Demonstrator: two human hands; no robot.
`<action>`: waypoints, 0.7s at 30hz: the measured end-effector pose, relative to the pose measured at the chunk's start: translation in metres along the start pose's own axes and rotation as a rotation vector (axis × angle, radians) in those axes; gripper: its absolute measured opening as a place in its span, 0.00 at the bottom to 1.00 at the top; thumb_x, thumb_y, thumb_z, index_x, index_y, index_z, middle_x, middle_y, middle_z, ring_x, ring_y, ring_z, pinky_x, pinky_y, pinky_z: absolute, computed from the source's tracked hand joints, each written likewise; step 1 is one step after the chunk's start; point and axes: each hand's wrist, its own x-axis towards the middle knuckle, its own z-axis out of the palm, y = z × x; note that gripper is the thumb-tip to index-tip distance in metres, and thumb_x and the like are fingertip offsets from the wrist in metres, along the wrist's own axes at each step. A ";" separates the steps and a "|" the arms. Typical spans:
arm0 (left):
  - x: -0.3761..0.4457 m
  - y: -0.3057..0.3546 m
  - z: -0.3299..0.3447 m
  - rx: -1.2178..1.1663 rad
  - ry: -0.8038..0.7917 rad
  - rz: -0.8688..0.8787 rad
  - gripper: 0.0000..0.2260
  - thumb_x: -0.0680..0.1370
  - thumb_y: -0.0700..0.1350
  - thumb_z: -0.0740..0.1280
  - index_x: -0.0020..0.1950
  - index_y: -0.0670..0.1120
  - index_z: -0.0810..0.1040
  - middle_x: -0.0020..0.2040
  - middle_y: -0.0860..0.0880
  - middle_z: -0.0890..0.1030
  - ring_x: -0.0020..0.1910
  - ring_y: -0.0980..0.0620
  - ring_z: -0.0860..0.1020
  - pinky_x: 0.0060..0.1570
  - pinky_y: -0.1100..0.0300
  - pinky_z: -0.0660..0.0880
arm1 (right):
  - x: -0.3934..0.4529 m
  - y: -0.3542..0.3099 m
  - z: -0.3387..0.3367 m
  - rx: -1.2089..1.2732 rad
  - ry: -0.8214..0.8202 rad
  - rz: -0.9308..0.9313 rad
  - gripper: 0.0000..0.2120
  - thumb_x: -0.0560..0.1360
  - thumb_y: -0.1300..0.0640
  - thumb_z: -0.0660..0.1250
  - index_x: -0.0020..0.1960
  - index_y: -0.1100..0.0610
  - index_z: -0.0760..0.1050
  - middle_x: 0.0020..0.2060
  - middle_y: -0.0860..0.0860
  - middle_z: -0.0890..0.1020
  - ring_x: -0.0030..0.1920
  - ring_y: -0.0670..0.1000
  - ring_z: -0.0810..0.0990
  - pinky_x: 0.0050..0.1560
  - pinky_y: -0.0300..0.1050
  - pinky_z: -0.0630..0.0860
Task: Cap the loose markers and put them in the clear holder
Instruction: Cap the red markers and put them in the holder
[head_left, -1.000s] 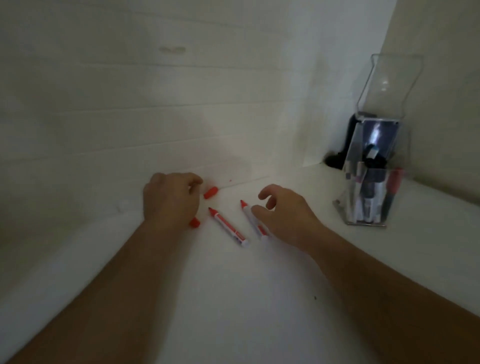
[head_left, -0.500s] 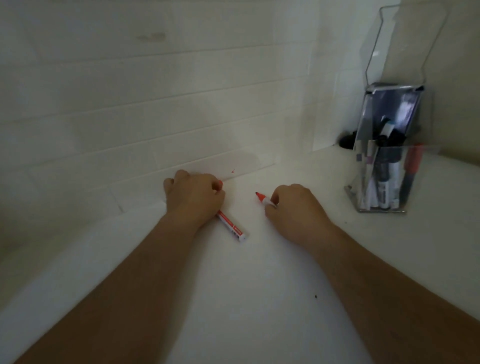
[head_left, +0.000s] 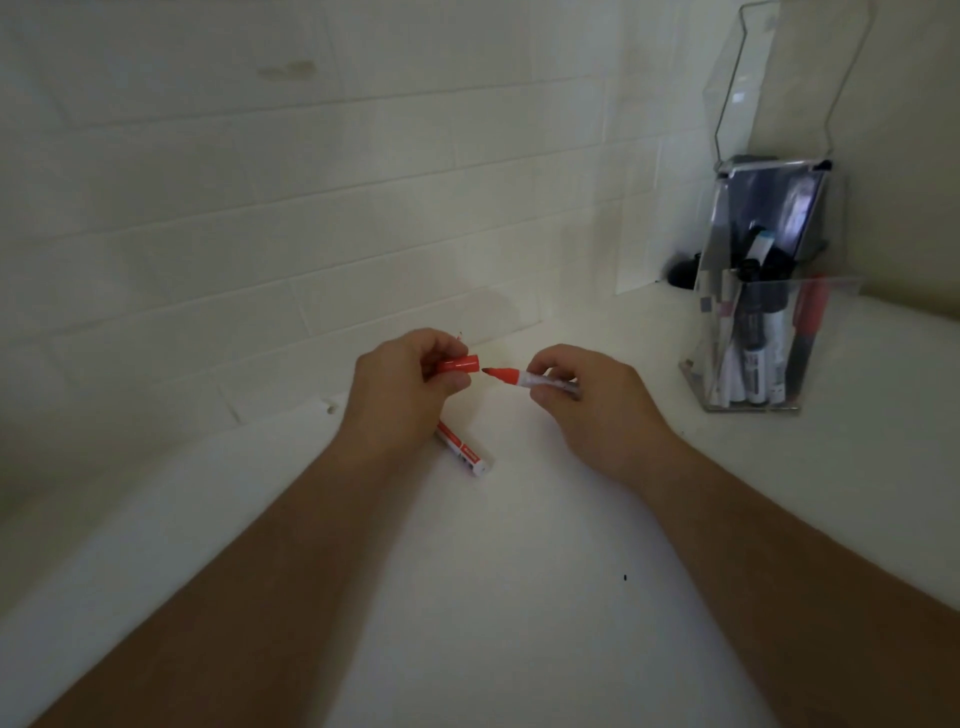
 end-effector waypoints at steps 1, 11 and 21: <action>-0.001 0.002 0.001 -0.002 -0.002 0.004 0.11 0.71 0.41 0.76 0.49 0.54 0.84 0.44 0.59 0.85 0.46 0.65 0.81 0.47 0.78 0.71 | 0.000 0.001 0.001 -0.004 0.001 -0.001 0.05 0.78 0.57 0.70 0.48 0.46 0.80 0.40 0.47 0.81 0.41 0.45 0.77 0.39 0.32 0.69; -0.007 0.008 0.008 0.040 -0.088 0.039 0.09 0.71 0.46 0.77 0.48 0.57 0.84 0.40 0.60 0.83 0.40 0.66 0.78 0.40 0.78 0.67 | 0.004 0.004 0.001 -0.114 -0.001 -0.054 0.04 0.79 0.54 0.69 0.51 0.45 0.80 0.43 0.47 0.81 0.42 0.47 0.77 0.42 0.41 0.71; -0.011 0.014 0.013 -0.030 -0.135 0.029 0.04 0.77 0.50 0.70 0.45 0.57 0.85 0.35 0.58 0.82 0.37 0.61 0.79 0.37 0.65 0.71 | 0.005 0.000 -0.004 -0.240 0.095 -0.200 0.08 0.76 0.43 0.71 0.51 0.45 0.82 0.42 0.44 0.80 0.43 0.49 0.77 0.47 0.48 0.74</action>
